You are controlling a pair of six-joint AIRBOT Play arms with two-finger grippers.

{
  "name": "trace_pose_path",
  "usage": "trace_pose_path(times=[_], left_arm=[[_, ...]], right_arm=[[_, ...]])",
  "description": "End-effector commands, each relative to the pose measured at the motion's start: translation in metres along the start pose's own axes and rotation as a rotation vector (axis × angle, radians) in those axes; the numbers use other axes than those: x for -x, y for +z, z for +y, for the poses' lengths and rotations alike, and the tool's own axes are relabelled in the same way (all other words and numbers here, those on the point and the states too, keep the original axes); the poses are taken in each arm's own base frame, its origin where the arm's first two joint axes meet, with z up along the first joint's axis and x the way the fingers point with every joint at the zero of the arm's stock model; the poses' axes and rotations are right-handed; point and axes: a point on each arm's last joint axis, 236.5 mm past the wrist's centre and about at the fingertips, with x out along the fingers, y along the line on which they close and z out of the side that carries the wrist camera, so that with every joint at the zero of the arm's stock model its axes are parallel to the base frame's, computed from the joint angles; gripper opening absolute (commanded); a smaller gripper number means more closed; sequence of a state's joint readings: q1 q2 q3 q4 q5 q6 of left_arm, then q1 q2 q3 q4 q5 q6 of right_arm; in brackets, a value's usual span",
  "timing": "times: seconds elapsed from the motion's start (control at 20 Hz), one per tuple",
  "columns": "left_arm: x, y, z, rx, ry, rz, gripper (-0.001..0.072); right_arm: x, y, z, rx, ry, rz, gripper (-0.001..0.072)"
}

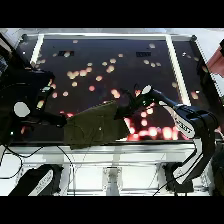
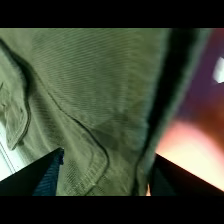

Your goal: Fold the clothes and pants, and hang the long-sleeved shirts on hangers.

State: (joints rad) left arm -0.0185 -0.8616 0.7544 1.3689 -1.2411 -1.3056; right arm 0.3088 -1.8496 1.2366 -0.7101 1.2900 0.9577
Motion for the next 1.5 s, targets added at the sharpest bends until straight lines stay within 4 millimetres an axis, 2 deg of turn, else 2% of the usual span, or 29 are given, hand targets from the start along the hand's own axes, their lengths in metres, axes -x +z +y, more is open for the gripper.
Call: trace_pose_path(times=[0.0,0.1,0.2,0.25,0.3,0.4,0.5,0.6,0.7,0.8,0.85,0.95,1.05,1.15,1.25,1.35,1.45], left_arm=[[0.0,0.0,0.0,0.001,0.001,-0.001,0.0658],[0.0,0.0,0.0,0.001,0.001,-0.001,0.0658],[0.0,0.0,0.0,0.001,0.001,-0.001,0.0658],[0.0,0.0,0.0,0.001,0.001,-0.001,0.0657],[0.0,0.0,0.0,0.0,0.001,-0.001,0.0657],[0.0,0.0,0.0,0.0,0.001,-0.001,0.0657],[0.0,0.0,0.0,0.001,0.0,0.0,0.0657],[0.0,0.0,0.0,0.0,0.0,0.0,0.0657],[0.0,0.0,0.0,0.0,0.0,0.0,0.0657],[0.0,0.0,0.0,0.001,0.0,0.0,0.0656],[0.0,0.0,0.0,0.0,0.0,0.0,0.0656],[0.0,0.0,0.0,0.001,0.0,0.0,0.0657],[0.0,0.0,0.0,0.001,0.0,0.0,0.0657],[0.0,0.0,0.0,0.0,0.0,0.0,0.0657],[0.0,0.0,0.0,0.001,0.0,0.0,0.0657],[0.0,0.0,0.0,0.001,0.0,0.0,0.0657],[0.0,0.0,0.0,0.0,0.0,0.0,0.0657]], right_arm=[[-0.018,-0.011,0.016,0.032,0.017,0.065,0.0532],[-0.025,-0.014,0.024,0.034,0.024,0.082,0.042],[-0.03,-0.014,0.03,0.025,0.026,0.088,0.0154],[-0.03,-0.012,0.032,0.01,0.031,0.079,0.0052],[-0.027,-0.007,0.033,0.0,0.03,0.069,0.0019],[-0.01,0.012,0.037,-0.009,0.026,0.029,0.0018],[0.023,0.04,0.042,-0.002,0.019,-0.052,0.0017],[0.076,0.068,0.036,-0.01,-0.022,-0.147,0.0016],[0.138,0.081,0.01,-0.046,-0.132,-0.228,0.0017],[0.2,0.072,-0.029,-0.124,-0.26,-0.274,0.0017],[0.229,0.058,-0.051,-0.177,-0.324,-0.279,0.0017],[0.283,0.014,-0.101,-0.318,-0.453,-0.276,0.0017],[0.333,-0.047,-0.151,-0.481,-0.569,-0.262,0.0017],[0.373,-0.096,-0.186,-0.642,-0.604,-0.324,0.0017],[0.405,-0.149,-0.212,-0.773,-0.625,-0.374,0.0016],[0.429,-0.211,-0.234,-0.931,-0.636,-0.413,0.0016],[0.433,-0.268,-0.248,-1.07,-0.608,-0.435,0.0016]])
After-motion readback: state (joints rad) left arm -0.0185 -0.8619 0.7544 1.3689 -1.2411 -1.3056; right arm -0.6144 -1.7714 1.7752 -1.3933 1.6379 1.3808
